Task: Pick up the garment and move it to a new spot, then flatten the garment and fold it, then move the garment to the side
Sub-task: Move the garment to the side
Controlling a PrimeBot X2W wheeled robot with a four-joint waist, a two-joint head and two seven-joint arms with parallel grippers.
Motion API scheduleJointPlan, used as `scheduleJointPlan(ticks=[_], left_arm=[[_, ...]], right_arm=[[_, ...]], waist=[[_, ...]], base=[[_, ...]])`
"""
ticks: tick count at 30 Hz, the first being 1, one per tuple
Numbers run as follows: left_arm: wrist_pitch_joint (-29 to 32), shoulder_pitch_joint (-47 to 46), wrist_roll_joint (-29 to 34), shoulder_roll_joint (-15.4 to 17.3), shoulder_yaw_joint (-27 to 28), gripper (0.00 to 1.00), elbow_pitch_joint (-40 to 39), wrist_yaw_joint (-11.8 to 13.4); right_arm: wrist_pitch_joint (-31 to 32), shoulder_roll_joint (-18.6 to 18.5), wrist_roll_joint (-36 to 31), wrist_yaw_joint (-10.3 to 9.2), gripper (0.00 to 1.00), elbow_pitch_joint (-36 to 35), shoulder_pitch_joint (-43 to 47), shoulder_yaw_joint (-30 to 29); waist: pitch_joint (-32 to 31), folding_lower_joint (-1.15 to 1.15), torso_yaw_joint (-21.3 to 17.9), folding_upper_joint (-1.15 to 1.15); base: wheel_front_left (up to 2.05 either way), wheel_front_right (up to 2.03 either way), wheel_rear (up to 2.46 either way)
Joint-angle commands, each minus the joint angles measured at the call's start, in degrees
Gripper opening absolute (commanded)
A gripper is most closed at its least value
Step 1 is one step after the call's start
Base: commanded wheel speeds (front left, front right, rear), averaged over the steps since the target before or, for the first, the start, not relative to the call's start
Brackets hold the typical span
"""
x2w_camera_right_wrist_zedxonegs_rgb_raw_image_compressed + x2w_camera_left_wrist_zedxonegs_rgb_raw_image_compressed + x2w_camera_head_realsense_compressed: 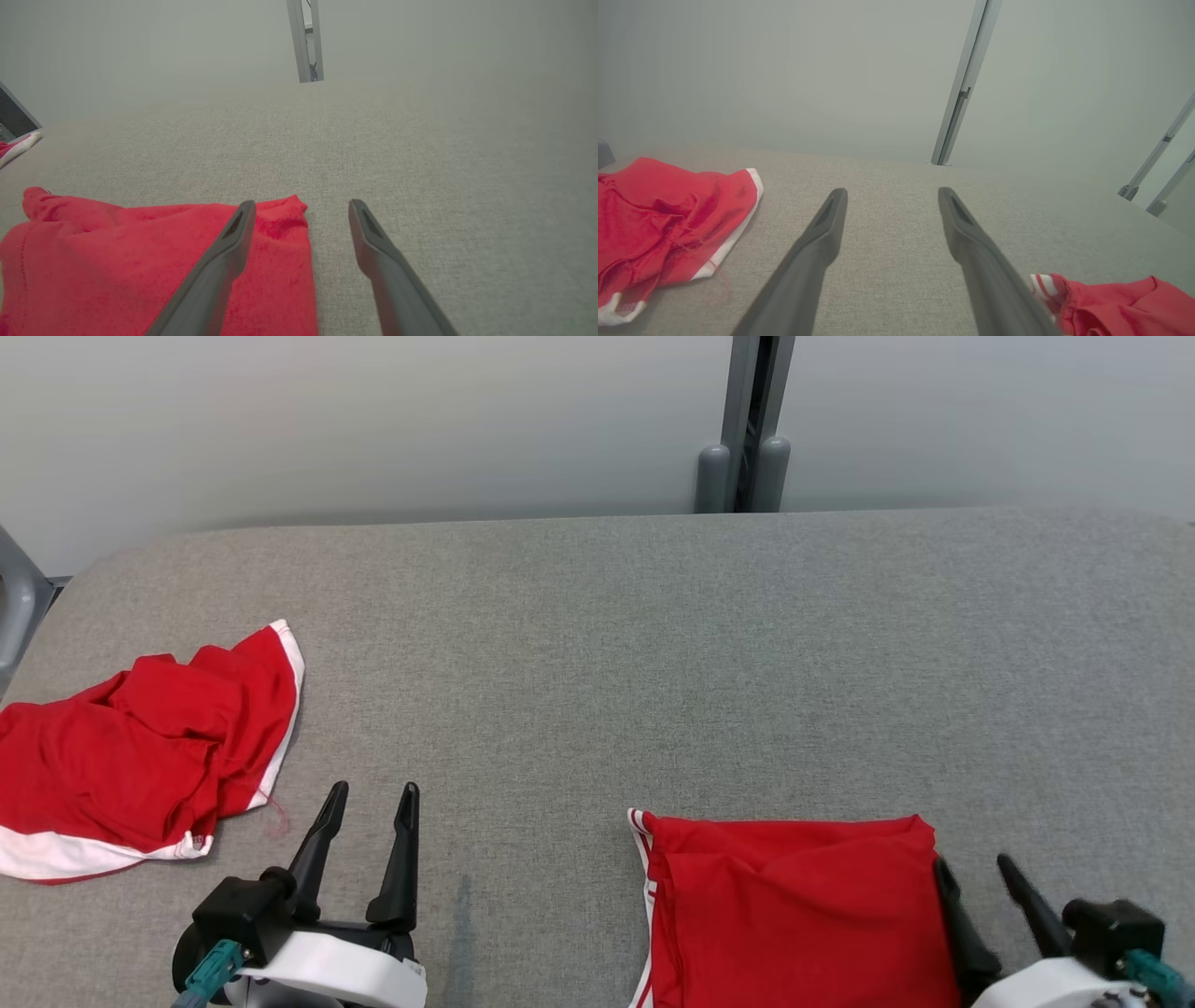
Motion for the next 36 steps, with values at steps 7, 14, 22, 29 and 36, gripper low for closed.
scheduleJointPlan(ticks=[7, 14, 22, 29, 36], left_arm=[[-0.2, -1.3, 1.0, 0.3, -0.1, 1.00, 0.3, -0.5], [-0.2, -1.3, 1.3, 0.3, -0.5, 1.00, 0.5, -0.8], [-0.2, -2.0, 0.3, 0.3, -1.8, 1.00, -0.6, -1.0], [-0.2, -4.3, 3.2, 0.3, -2.8, 1.00, -2.7, -1.5], [-0.2, -10.0, 7.7, 2.1, -5.6, 1.00, -5.8, -2.1]], right_arm=[[-0.1, -2.2, 8.6, 0.00, 1.00, 10.6, -3.6, 7.5], [0.0, -3.7, 13.8, 0.00, 0.03, 14.5, -5.8, 15.1], [-0.1, -7.9, 12.2, -0.01, 0.00, 12.8, -10.0, 18.3], [-0.1, -12.0, 8.3, -0.01, 0.00, 13.1, -16.9, 21.6], [-0.1, -17.1, 5.5, -0.02, 0.00, 16.2, -30.5, 27.0]], waist=[[0.9, 0.00, 0.3, 0.00], [0.7, 0.00, 0.6, 0.00], [1.5, 0.00, -0.5, 0.00], [6.1, 0.00, -3.6, 0.00], [16.8, 0.00, -11.7, 0.00]], base=[[0.00, 0.00, 0.00], [0.00, 0.00, 0.00], [0.00, 0.00, 0.00], [0.00, 0.00, 0.00], [0.00, 0.00, 0.00]])
